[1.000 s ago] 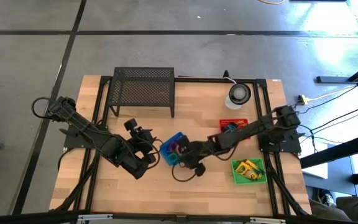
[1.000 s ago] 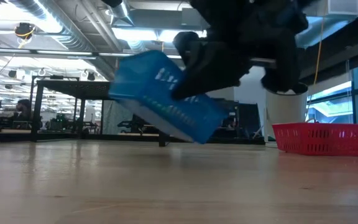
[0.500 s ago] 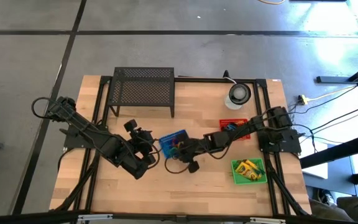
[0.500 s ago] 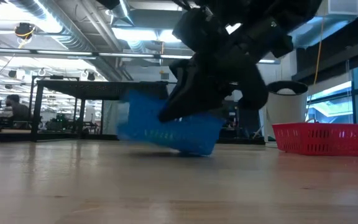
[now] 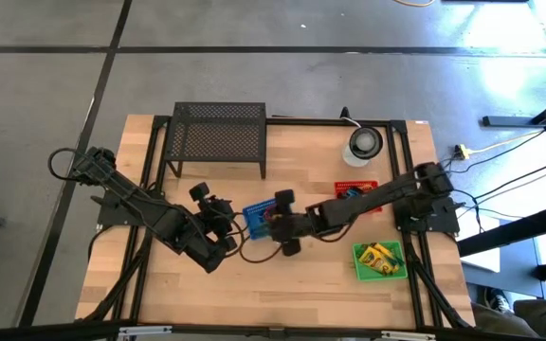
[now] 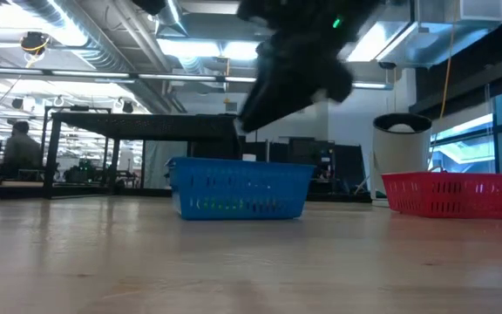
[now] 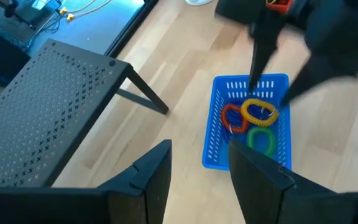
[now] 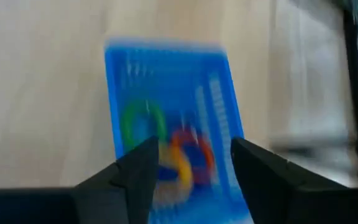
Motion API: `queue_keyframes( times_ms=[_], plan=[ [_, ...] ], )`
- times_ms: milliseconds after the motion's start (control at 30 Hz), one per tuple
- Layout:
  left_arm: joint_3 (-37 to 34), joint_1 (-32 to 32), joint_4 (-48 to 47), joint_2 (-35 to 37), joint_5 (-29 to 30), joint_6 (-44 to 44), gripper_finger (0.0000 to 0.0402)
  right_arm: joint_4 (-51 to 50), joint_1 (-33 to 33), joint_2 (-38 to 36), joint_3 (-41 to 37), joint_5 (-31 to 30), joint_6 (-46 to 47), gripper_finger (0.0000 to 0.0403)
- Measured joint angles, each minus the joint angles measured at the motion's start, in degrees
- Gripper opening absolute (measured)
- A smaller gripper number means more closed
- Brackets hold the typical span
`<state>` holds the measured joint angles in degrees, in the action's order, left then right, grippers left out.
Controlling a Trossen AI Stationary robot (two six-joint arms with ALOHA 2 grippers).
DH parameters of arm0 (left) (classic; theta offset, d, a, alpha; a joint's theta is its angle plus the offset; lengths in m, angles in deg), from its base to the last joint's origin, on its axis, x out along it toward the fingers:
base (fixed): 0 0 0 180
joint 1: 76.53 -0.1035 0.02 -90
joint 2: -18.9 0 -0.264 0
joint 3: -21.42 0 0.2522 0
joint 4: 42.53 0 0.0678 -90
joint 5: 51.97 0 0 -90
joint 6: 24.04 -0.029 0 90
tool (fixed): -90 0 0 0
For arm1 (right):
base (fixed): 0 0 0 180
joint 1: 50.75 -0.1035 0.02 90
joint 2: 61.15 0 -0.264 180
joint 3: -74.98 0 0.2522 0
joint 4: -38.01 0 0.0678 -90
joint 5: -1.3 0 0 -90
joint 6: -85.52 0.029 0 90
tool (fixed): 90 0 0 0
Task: Pick & Place Office Desk Supplies
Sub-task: Move the red bin with rubber bands to the middle of the table
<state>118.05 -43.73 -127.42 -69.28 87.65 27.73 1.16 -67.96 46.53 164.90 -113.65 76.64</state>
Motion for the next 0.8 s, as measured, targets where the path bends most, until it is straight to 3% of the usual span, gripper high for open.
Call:
queue_keyframes(
  times_ms=[167,433,600,800],
  plan=[
    [0.0,0.54,0.02,0.0,0.04,0.02,0.0153,-26.1,-1.86,-0.35,8.98,-1.45,14.03,0.0208],
    [0.0,1.67,0.11,-0.14,0.21,0.1,0.0153,-48.91,-4.37,-0.88,10.83,-4.43,26.16,0.0187],
    [0.0,2.13,0.18,-0.78,0.05,0.15,0.0153,-57.86,-3.63,-2.34,9.84,-5.98,31.88,0.017],
    [-0.02,2.92,0.19,-1.03,-0.25,1.47,0.0153,-56.01,-0.84,-10.4,0.39,-3.77,37.17,0.0157]
  ],
)
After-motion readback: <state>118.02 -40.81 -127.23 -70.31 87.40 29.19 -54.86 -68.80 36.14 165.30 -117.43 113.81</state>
